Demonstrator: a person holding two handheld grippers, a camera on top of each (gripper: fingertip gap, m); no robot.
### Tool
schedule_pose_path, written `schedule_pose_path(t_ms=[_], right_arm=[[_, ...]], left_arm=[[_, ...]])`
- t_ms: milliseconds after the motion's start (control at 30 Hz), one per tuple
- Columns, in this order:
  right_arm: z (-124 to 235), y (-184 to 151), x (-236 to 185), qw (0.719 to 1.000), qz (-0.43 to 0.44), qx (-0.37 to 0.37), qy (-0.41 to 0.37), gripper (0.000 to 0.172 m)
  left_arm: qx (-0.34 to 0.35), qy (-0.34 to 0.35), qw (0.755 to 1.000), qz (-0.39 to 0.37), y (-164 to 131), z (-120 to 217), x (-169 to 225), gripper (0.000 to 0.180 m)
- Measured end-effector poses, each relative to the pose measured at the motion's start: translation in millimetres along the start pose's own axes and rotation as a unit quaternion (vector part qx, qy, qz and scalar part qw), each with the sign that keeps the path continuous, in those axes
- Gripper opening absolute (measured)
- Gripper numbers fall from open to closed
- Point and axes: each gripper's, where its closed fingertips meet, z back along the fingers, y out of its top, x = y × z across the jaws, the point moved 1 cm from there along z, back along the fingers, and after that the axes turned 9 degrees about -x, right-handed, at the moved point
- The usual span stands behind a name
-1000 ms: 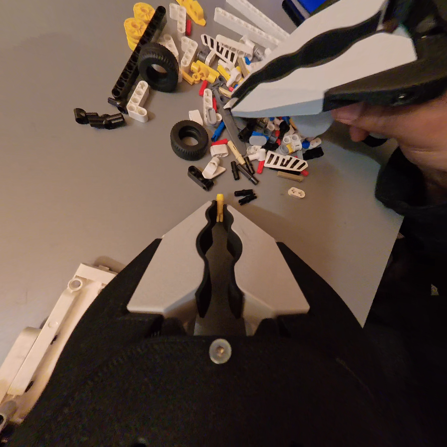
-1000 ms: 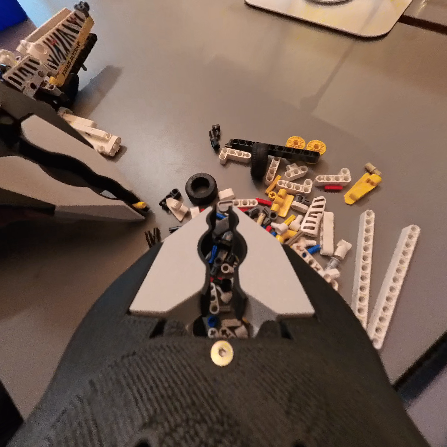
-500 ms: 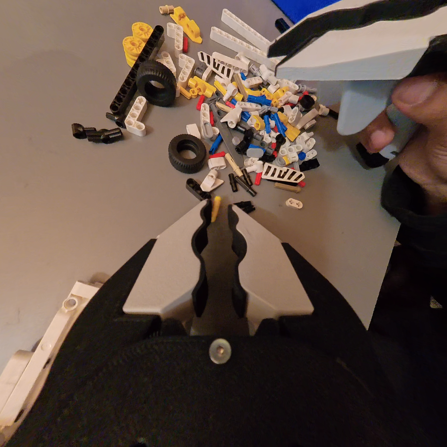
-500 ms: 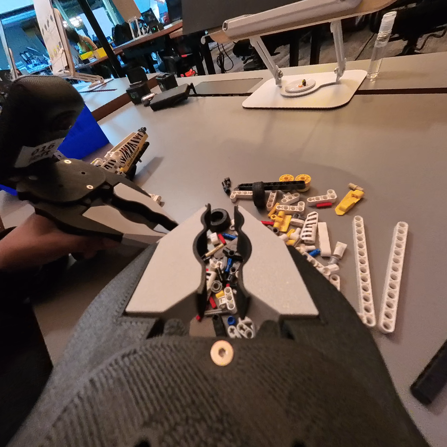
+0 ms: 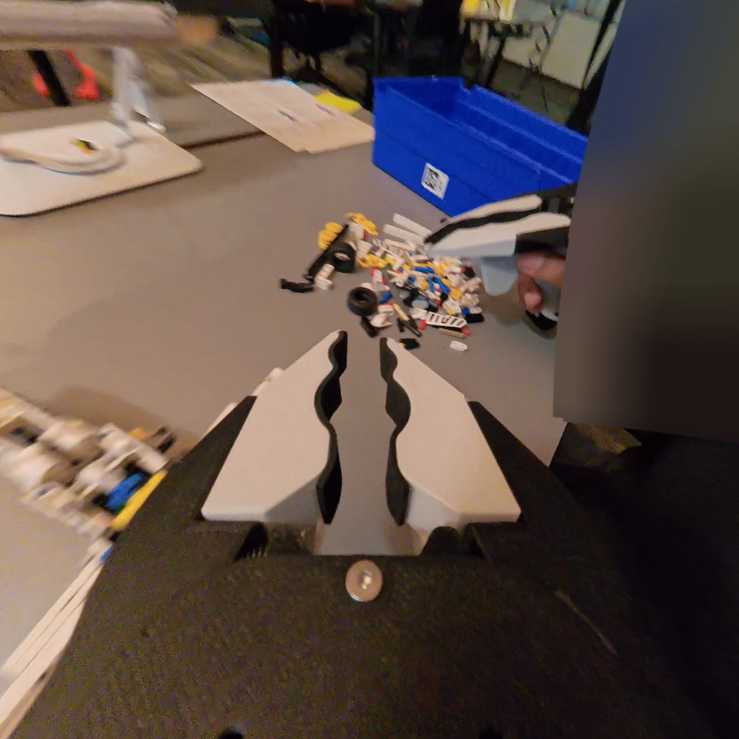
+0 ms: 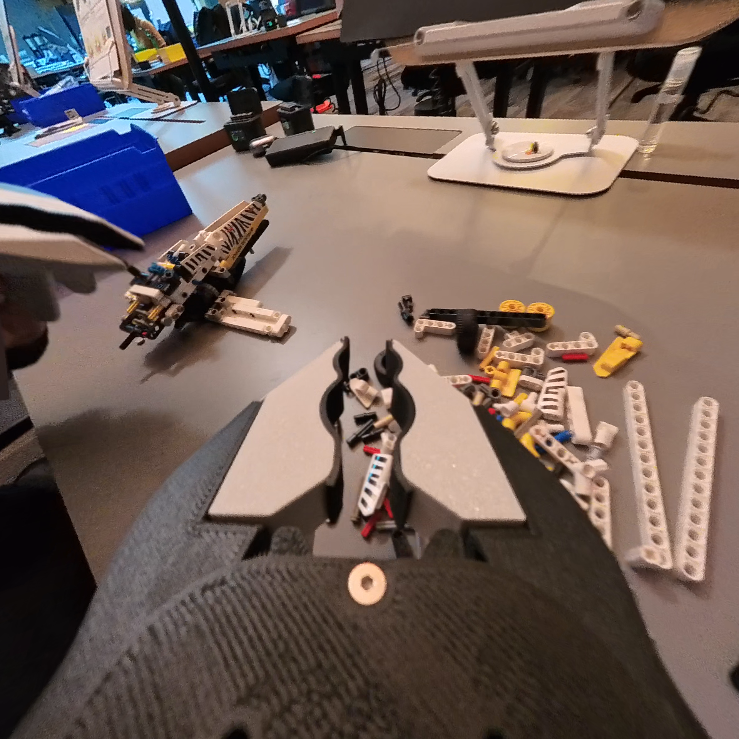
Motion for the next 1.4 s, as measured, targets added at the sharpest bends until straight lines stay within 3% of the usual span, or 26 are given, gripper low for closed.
schedule_pose_path(t_ms=[200,267,333,467,567,667,833,1067,1133,1400], right_arm=[[-16.1,2.7,-21.6,0.999,0.027,-0.015,0.022,0.016],[-20.8,6.4,-32.3,0.999,0.037,-0.014,0.034,0.016],[-27.4,9.4,-46.0,0.998,0.044,-0.018,0.051,0.016],[-44.5,13.7,-82.4,0.993,0.065,-0.033,0.088,0.016],[-59.6,12.0,-110.8,0.989,0.094,-0.049,0.106,0.016],[-75.2,6.1,-129.8,0.984,0.130,-0.068,0.102,0.015],[-88.6,2.9,-146.3,0.978,0.160,-0.084,0.102,0.015],[-83.9,10.8,-141.9,0.983,0.126,-0.061,0.119,0.014],[-82.7,10.6,-137.8,0.984,0.111,-0.058,0.123,0.014],[-74.4,11.0,-122.6,0.988,0.092,-0.045,0.117,0.014]], left_arm=[[0.069,0.092,0.992,0.054,-13.3,79.7,-67.1,0.011],[0.054,0.124,0.990,0.049,-31.8,96.8,-91.8,0.000],[0.030,0.119,0.990,0.071,-50.8,106.0,-107.4,0.000],[0.027,-0.006,0.990,0.137,-67.6,102.1,-93.9,0.000],[-0.032,-0.054,0.986,0.157,-89.0,89.9,-82.6,0.002],[-0.104,-0.034,0.985,0.134,-111.4,81.7,-80.2,0.004],[-0.150,-0.021,0.983,0.101,-125.0,69.4,-72.5,0.006],[-0.188,0.034,0.980,0.057,-133.5,59.3,-75.7,0.010],[-0.189,0.046,0.980,0.044,-132.4,59.6,-76.7,0.004],[-0.183,0.035,0.981,0.051,-129.4,67.3,-77.5,0.000]])
